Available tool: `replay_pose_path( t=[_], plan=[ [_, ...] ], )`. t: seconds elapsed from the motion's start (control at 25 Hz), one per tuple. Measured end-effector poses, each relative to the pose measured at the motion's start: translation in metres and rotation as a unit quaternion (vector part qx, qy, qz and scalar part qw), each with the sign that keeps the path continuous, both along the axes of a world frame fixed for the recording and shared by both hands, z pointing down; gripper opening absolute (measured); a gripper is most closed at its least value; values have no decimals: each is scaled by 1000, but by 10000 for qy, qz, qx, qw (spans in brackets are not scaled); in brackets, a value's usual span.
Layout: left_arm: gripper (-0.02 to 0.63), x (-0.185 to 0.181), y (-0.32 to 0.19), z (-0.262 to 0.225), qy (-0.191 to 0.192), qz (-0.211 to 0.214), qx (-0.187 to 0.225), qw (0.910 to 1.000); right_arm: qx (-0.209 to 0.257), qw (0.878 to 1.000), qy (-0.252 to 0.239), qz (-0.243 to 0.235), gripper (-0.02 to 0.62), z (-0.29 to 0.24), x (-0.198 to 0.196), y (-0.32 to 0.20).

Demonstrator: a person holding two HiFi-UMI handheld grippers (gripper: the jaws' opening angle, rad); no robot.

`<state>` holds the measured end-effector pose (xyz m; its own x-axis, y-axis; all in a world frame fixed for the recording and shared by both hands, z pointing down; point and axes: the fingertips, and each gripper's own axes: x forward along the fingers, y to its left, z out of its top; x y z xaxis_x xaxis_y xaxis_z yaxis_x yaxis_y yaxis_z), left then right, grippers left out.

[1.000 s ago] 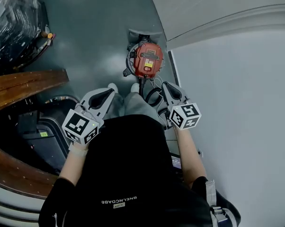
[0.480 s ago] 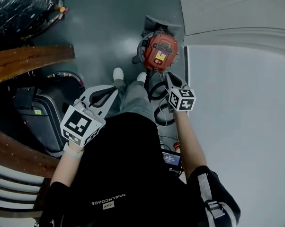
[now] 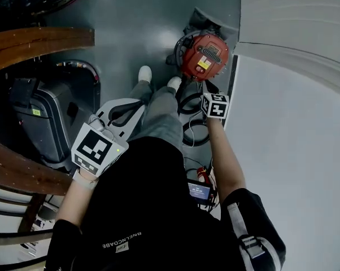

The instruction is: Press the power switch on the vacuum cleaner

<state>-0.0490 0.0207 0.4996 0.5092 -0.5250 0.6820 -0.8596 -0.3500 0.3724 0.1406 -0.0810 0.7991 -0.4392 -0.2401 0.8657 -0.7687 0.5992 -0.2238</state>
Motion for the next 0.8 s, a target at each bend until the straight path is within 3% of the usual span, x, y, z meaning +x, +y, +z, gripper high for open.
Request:
replay_pose_path(
  t=[0.32, 0.6, 0.8],
  plan=[
    [15, -5, 9, 45, 55, -321, -350, 9989, -351, 9980, 418, -334, 35, 92, 2, -11],
    [15, -2, 12, 74, 219, -667, -371, 9968, -531, 9960, 640, -321, 35, 143, 6, -16],
    [15, 5, 17, 93, 391, -819, -599, 9941, -631, 9940, 798, -407, 34, 171, 7, -20]
  ],
)
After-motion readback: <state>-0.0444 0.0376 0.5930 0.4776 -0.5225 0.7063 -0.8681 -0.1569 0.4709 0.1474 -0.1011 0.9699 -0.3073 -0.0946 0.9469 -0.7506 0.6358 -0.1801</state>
